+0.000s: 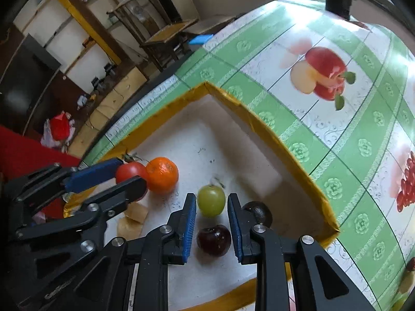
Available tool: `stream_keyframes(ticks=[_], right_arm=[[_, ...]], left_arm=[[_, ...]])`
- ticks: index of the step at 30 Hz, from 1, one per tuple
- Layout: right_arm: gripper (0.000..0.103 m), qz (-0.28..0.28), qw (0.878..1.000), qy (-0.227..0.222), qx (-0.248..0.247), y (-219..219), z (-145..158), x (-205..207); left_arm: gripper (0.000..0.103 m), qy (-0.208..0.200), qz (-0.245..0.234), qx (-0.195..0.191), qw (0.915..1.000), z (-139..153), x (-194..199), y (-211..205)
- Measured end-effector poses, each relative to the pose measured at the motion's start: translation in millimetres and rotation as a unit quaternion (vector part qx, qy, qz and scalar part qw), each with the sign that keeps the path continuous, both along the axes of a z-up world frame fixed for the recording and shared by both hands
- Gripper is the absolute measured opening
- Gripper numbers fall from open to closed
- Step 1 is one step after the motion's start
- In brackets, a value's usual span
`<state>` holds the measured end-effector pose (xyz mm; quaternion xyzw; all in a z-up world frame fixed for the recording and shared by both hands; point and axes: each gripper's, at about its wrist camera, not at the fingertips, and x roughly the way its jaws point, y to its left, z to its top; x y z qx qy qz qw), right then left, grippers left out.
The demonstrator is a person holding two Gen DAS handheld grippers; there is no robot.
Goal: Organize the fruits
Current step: 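Open both grippers to release the tomato and grape into the tray, then move both grippers back over the remaining fruits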
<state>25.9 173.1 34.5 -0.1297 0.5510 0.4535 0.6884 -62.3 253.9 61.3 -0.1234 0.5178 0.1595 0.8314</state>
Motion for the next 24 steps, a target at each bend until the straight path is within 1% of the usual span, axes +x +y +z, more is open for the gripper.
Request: stream_keyframes(ticks=[1,2,4,8,14,20,24], right_arm=[[0.027,-0.007,1.000,-0.003,0.004,-3.8,4.0,0.8],[0.028,-0.011,1.000,-0.005,0.006,-7.1,7.1,1.6],[0.028,-0.020,1.000,-0.011,0.010,-16.6,15.7,1.7],[0.031,-0.037,0.999,-0.016,0.018,-41.4,29.2,-2.8],[0.033,-0.068,0.997,-0.037,0.026,-76.2,47.9,-12.2],[0.035,-0.091,0.994,-0.051,0.024,-110.9,60.4,-16.9],[0.035,-0.113,0.992,-0.053,0.021,-139.1,64.7,-19.6]], left_arm=[[0.043,-0.002,0.000,-0.004,1.0000,0.2,-0.1,0.1],[0.046,-0.007,0.001,-0.010,0.9999,1.6,-1.1,0.3],[0.059,-0.016,0.002,-0.012,0.9998,5.0,-2.7,-1.3],[0.060,-0.022,-0.005,-0.002,0.9997,12.7,-4.9,-8.2],[0.060,-0.036,-0.014,0.013,0.9992,24.2,-8.1,-27.4],[0.060,-0.040,-0.042,0.022,0.9981,30.3,-1.8,-60.8],[0.060,-0.043,-0.071,0.026,0.9962,33.0,6.1,-90.8]])
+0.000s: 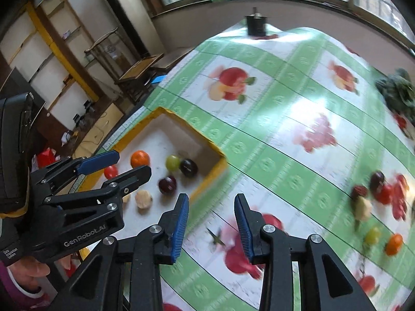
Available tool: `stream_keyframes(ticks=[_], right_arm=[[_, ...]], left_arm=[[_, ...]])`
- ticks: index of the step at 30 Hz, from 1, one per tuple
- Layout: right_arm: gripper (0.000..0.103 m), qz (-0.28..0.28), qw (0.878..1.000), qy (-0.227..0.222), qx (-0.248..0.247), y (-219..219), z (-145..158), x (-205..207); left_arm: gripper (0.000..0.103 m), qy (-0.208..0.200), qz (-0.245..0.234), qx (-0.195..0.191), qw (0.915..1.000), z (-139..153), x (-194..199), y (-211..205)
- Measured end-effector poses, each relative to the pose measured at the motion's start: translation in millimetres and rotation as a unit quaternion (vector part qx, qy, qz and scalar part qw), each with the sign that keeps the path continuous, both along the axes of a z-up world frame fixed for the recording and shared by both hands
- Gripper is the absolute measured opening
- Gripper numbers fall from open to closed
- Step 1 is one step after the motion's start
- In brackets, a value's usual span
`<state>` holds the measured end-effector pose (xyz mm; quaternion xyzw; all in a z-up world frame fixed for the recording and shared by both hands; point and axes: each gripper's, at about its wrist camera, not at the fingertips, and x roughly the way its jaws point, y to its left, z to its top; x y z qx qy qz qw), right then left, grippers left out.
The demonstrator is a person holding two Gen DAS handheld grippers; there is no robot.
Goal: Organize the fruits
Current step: 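Move both grippers back over the remaining fruits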
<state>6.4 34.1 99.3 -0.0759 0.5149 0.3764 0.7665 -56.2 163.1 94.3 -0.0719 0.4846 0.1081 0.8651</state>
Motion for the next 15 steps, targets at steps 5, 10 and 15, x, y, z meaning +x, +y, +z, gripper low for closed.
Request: stream_keyframes(ticks=[5,10,15], right_arm=[[0.036,-0.040,0.999,0.001,-0.005,-44.6,-0.7,0.9],[0.036,-0.081,0.997,0.000,-0.010,-89.4,-0.6,3.5],[0.036,-0.121,0.993,-0.003,-0.009,-129.4,3.0,7.0]], left_arm=[[0.060,-0.003,-0.031,0.000,0.9995,3.0,11.7,-36.6],[0.060,-0.004,-0.060,0.001,0.9982,5.0,23.4,-74.4],[0.060,-0.004,-0.084,0.001,0.9964,7.6,32.8,-105.6]])
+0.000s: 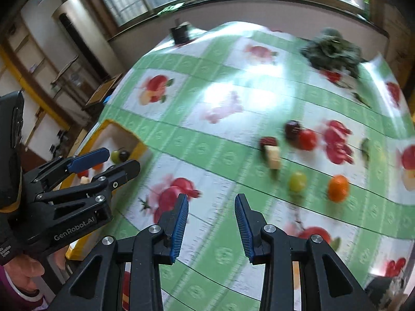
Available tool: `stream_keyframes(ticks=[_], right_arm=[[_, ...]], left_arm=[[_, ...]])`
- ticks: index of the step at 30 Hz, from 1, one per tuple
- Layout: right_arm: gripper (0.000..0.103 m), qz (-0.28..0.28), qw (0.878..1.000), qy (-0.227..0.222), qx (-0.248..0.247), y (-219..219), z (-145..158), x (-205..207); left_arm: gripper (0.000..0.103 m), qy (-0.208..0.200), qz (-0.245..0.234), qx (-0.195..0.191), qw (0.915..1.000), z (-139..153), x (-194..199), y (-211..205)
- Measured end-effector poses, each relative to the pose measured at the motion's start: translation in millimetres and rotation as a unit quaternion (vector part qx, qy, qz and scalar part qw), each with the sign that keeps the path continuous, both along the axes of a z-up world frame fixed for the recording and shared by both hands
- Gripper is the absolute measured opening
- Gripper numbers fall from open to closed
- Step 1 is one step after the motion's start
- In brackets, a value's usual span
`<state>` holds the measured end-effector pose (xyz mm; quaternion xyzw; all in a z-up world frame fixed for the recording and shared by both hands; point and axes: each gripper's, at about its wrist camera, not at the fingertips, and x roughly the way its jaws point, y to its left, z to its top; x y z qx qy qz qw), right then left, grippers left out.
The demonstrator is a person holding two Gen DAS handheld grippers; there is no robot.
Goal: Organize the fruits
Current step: 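Move both grippers back over the remaining fruits, then grasp a pale fruit cube with the left gripper while the right grasps another green grape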
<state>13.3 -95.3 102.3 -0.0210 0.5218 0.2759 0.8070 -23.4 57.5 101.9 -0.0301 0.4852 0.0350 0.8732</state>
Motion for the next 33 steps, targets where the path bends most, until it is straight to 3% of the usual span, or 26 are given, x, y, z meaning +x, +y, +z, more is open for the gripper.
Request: stream_keyframes(ticks=[13,24,33], right_arm=[[0.039,-0.045,0.999,0.011,-0.014,-64.9,-8.7,1.6],[0.040,-0.071,0.997,0.031,-0.010,-102.7,-22.6,7.1],[0.040,-0.071,0.997,0.040,-0.001,-109.6,-30.3,15.7]], left_arm=[[0.060,0.020,-0.030,-0.009,0.9993,-13.5,17.5,-54.8],[0.060,0.053,-0.046,-0.088,0.9937,-37.4,59.9,-72.0],[0.060,0.063,-0.047,-0.094,0.9924,-56.6,104.0,-95.9]])
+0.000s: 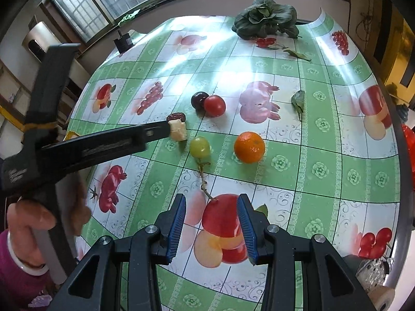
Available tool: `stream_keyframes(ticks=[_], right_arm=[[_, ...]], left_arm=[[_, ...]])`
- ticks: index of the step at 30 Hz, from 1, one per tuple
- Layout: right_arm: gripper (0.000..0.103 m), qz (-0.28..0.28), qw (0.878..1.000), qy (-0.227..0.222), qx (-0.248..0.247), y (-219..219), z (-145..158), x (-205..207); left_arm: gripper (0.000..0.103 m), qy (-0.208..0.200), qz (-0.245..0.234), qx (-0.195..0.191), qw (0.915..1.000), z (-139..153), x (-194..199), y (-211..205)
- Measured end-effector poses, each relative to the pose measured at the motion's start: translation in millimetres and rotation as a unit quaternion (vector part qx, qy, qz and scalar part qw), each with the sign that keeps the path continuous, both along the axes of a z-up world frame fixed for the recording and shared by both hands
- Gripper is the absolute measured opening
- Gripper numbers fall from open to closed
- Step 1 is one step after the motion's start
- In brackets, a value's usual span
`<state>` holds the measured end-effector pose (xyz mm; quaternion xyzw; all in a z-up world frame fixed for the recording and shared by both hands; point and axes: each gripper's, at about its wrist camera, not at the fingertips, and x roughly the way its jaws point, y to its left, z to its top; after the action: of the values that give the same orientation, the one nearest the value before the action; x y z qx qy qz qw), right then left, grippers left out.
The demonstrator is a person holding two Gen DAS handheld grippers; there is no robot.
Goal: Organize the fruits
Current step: 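Grasp a pale fruit cube with the left gripper while the right grasps another green grape, then carry the pale cube and green grape over the white tray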
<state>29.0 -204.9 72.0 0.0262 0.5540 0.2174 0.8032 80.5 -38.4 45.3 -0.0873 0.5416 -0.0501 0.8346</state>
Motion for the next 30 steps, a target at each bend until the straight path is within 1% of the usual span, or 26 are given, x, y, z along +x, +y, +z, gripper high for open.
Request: stream_keyframes(ticks=[3,4,5,7,8,9,12,14,18,22,23,24,25,26,27,30], right_arm=[[0.040,0.005,1.000,0.001,-0.001,1.0,-1.7,4.6],[0.040,0.007,1.000,0.001,0.000,1.2,-2.4,5.9],[0.040,0.010,1.000,0.001,0.002,2.4,-3.0,7.6],[0.040,0.018,1.000,-0.001,0.003,5.5,-4.1,10.2],[0.040,0.020,1.000,-0.002,0.004,6.7,-4.9,11.7],[0.040,0.021,1.000,-0.003,0.004,8.3,-6.1,13.7],[0.040,0.017,1.000,0.002,0.008,12.6,-12.0,23.1],[0.040,0.023,1.000,0.006,0.005,19.5,-16.1,30.1],[0.040,0.034,0.999,0.000,0.002,36.2,-21.8,43.0],[0.040,0.043,0.999,-0.005,-0.016,52.3,-32.9,55.4],[0.038,0.047,0.999,-0.006,-0.021,55.7,-36.9,57.8],[0.031,0.049,0.999,-0.004,-0.024,57.6,-40.8,59.8],[0.029,0.051,0.998,-0.001,-0.029,59.3,-44.4,60.9],[0.026,0.050,0.998,-0.004,-0.041,60.1,-47.0,61.6],[0.025,0.050,0.998,-0.008,-0.047,59.9,-48.0,61.3],[0.024,0.046,0.998,0.004,-0.031,54.0,-44.7,59.6]], left_arm=[[0.060,0.007,0.001,0.000,1.0000,-10.9,10.6,-1.5],[0.058,0.012,0.002,-0.003,0.9999,-14.5,12.5,-0.2],[0.053,0.017,0.003,-0.007,0.9998,-18.0,14.3,1.9],[0.020,0.025,0.003,-0.007,0.9997,-23.9,15.9,6.5],[0.015,0.029,0.002,-0.001,0.9996,-26.3,15.8,8.1],[0.014,0.029,0.001,0.000,0.9996,-27.0,14.6,10.8],[0.014,0.029,0.000,-0.005,0.9996,-23.6,8.5,18.8],[0.014,0.023,0.002,-0.002,0.9997,-17.5,1.7,25.4],[0.014,0.014,0.006,0.006,0.9999,-5.8,-12.2,37.6],[0.014,0.013,0.016,0.008,0.9998,-0.5,-27.1,50.2],[0.014,0.012,0.019,0.008,0.9997,1.2,-32.3,54.1],[0.014,0.011,0.021,0.008,0.9997,2.3,-36.0,56.7],[0.014,0.011,0.023,0.009,0.9996,3.2,-39.4,59.3],[0.014,0.011,0.027,0.014,0.9995,4.4,-44.5,62.8],[0.014,0.011,0.029,0.018,0.9994,5.4,-48.2,65.4],[0.014,0.006,0.033,0.026,0.9991,9.0,-59.4,72.9]])
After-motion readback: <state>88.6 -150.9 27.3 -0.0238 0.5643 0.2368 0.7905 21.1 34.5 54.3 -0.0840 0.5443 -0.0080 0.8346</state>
